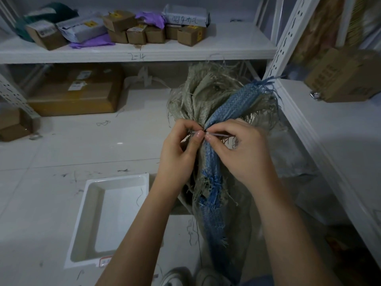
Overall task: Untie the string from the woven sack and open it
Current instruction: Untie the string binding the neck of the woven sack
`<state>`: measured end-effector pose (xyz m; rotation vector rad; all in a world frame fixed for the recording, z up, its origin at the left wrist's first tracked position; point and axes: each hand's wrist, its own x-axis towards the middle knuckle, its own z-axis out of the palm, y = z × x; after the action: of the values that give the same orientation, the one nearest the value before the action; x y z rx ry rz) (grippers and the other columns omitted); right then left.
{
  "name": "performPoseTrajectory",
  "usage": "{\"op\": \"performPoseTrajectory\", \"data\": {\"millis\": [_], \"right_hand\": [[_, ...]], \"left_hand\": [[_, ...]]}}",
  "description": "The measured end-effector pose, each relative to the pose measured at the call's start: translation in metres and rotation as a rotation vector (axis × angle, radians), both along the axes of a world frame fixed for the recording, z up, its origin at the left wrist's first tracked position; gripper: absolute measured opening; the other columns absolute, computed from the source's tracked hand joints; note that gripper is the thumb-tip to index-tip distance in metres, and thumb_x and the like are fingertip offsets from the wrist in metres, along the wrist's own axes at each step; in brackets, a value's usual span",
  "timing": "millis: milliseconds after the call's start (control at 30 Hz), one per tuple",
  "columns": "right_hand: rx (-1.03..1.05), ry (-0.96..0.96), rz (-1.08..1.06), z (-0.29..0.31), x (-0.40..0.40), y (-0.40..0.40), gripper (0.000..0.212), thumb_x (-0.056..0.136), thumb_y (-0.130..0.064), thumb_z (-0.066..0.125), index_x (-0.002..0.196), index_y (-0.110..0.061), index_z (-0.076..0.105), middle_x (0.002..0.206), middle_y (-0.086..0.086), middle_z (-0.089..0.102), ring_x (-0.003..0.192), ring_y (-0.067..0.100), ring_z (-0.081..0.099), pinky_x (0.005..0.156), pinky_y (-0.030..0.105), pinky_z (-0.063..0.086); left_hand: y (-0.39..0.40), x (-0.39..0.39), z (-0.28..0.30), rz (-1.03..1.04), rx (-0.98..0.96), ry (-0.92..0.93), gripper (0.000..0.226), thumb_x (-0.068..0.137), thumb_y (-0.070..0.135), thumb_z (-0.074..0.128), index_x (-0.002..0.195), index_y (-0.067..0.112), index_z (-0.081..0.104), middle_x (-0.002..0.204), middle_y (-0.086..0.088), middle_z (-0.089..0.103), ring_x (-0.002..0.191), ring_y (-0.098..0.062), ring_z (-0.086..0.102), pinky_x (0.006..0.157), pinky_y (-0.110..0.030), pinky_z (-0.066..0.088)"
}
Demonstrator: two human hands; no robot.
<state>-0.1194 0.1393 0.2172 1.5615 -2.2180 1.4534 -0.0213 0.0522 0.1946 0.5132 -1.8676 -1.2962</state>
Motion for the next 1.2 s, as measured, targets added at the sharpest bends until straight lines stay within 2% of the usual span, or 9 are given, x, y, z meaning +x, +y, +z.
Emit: {"op": "performPoseTrajectory", "data": {"millis": [167,233,367,533,633,700,867,1033,1200], "right_hand": [[0.024,0.004,-0.013,-0.0003,0.0005,0.0008,0.006,0.081,-0.012,0.069,0.085,-0.011,0.072,0.077,-0.006,0.063,0.076,0.014,0.062,0.069,0.023,0.048],[0.02,-0.014,-0.009,-0.0001,0.0002,0.0007,0.006,0.081,-0.012,0.068,0.086,-0.012,0.072,0.079,-0.003,0.066,0.076,0.011,0.062,0.07,0.022,0.049],[-0.008,-0.071,0.0,0.0004,-0.001,0.0018,0.007,0.082,-0.012,0.068,0.088,-0.011,0.071,0.081,-0.003,0.067,0.079,0.008,0.061,0.071,0.009,0.047],[0.0,-0.133,-0.03,0.0013,-0.0041,0.0046,0.008,0.082,-0.013,0.069,0.089,-0.013,0.072,0.081,-0.002,0.068,0.079,0.004,0.06,0.071,0.005,0.046],[-0.009,-0.142,-0.024,0.0019,-0.0035,0.0043,0.009,0.081,-0.013,0.07,0.09,-0.014,0.072,0.084,0.002,0.071,0.078,0.006,0.062,0.072,0.01,0.049],[0.001,-0.138,-0.016,0.0016,-0.0028,0.004,0.009,0.081,-0.013,0.07,0.09,-0.013,0.072,0.083,0.001,0.07,0.079,0.007,0.062,0.072,0.01,0.048],[0.027,-0.138,-0.006,-0.0008,-0.0035,0.0032,0.009,0.081,-0.014,0.07,0.089,-0.015,0.072,0.083,0.001,0.07,0.078,0.007,0.062,0.071,0.011,0.049],[0.052,-0.107,-0.014,-0.0023,-0.0036,0.0024,0.007,0.082,-0.014,0.069,0.089,-0.015,0.072,0.083,0.003,0.07,0.075,0.011,0.064,0.071,0.02,0.051],[0.035,-0.146,-0.04,0.0014,-0.0062,0.0053,0.006,0.082,-0.013,0.069,0.087,-0.014,0.072,0.082,0.002,0.071,0.078,0.007,0.061,0.071,0.012,0.048]], "left_hand": [[0.0016,-0.0029,-0.003,0.012,-0.014,-0.035,0.025,0.093,0.006,0.048,0.082,0.028,0.044,0.078,0.009,0.052,0.073,-0.001,0.052,0.067,-0.01,0.041],[0.0012,-0.0027,-0.0037,0.01,0.003,-0.029,0.021,0.093,0.01,0.045,0.082,0.028,0.043,0.078,0.009,0.051,0.073,-0.004,0.051,0.067,-0.014,0.041],[-0.0016,-0.0001,-0.0038,0.014,0.109,0.031,0.015,0.092,0.015,0.041,0.084,0.028,0.043,0.078,-0.005,0.052,0.07,-0.017,0.051,0.065,-0.032,0.043],[0.0,0.0031,0.0006,-0.086,0.149,0.047,0.012,0.093,0.018,0.044,0.087,0.027,0.045,0.081,-0.006,0.051,0.071,-0.013,0.052,0.063,-0.027,0.044],[0.0029,0.0033,0.0025,-0.125,0.171,0.076,0.012,0.092,0.016,0.05,0.091,0.027,0.048,0.091,-0.012,0.058,0.083,-0.022,0.061,0.068,-0.031,0.053],[0.0027,0.0026,0.002,-0.105,0.125,0.054,0.012,0.091,0.015,0.051,0.089,0.026,0.048,0.094,-0.014,0.058,0.088,-0.026,0.062,0.073,-0.036,0.053],[-0.0005,0.0012,-0.0009,-0.066,0.107,0.017,0.012,0.09,0.016,0.05,0.084,0.025,0.046,0.083,0.001,0.054,0.081,-0.015,0.056,0.069,-0.026,0.046],[-0.0014,0.0011,-0.0028,-0.068,0.11,-0.004,0.013,0.09,0.017,0.048,0.082,0.027,0.045,0.08,0.0,0.051,0.075,-0.014,0.052,0.065,-0.028,0.041],[-0.0038,0.0018,-0.0044,-0.06,0.142,0.018,0.012,0.09,0.019,0.048,0.082,0.027,0.045,0.075,0.001,0.05,0.064,-0.007,0.047,0.059,-0.022,0.036]]}}
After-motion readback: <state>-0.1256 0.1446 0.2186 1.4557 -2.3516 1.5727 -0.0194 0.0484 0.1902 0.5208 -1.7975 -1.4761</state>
